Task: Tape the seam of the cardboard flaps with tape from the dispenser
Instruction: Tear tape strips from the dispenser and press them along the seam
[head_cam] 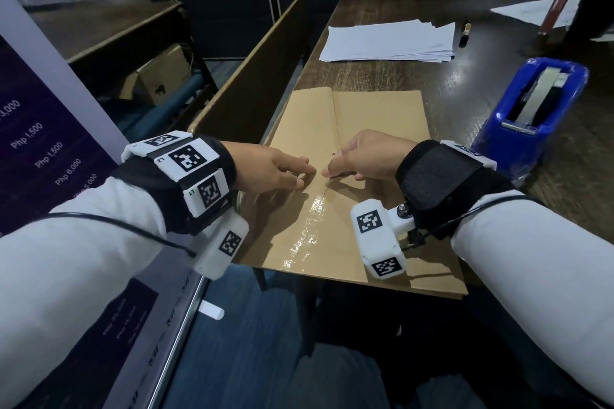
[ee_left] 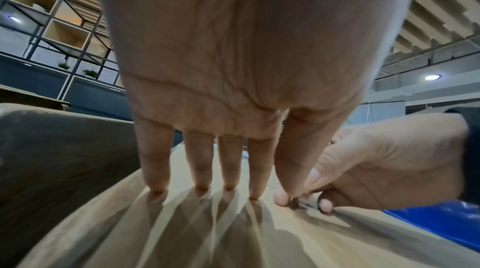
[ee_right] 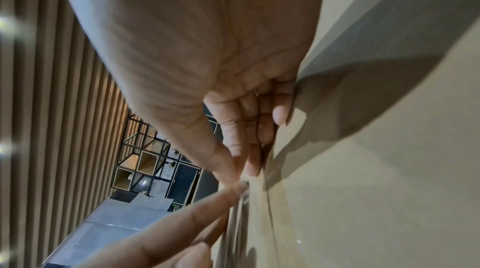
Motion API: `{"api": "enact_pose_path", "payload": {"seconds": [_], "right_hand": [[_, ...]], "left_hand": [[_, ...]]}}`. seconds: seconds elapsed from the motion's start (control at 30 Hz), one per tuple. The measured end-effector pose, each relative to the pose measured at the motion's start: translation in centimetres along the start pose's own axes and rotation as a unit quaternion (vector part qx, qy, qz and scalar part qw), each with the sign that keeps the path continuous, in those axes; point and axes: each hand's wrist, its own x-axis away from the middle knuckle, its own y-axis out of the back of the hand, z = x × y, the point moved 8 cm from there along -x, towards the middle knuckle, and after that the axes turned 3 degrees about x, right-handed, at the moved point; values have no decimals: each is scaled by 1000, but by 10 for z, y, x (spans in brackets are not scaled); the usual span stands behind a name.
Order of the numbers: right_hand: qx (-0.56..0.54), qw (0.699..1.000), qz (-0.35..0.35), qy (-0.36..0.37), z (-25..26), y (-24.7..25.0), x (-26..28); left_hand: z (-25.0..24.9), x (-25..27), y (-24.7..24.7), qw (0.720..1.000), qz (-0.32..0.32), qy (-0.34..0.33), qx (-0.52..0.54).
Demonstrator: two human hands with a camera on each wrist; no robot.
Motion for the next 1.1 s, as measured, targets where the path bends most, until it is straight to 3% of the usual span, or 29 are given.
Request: {"api": "enact_pose_path", "payload": {"seconds": [0.4,1.1], "right_hand": [[-71,997,42,-5,1,2,9],[18,1000,18,5,8,2,5]], "left_hand": [[-12,-8,14,997,-33,19,-73],[-7,-19,22,996,-58,25,-54]]}}
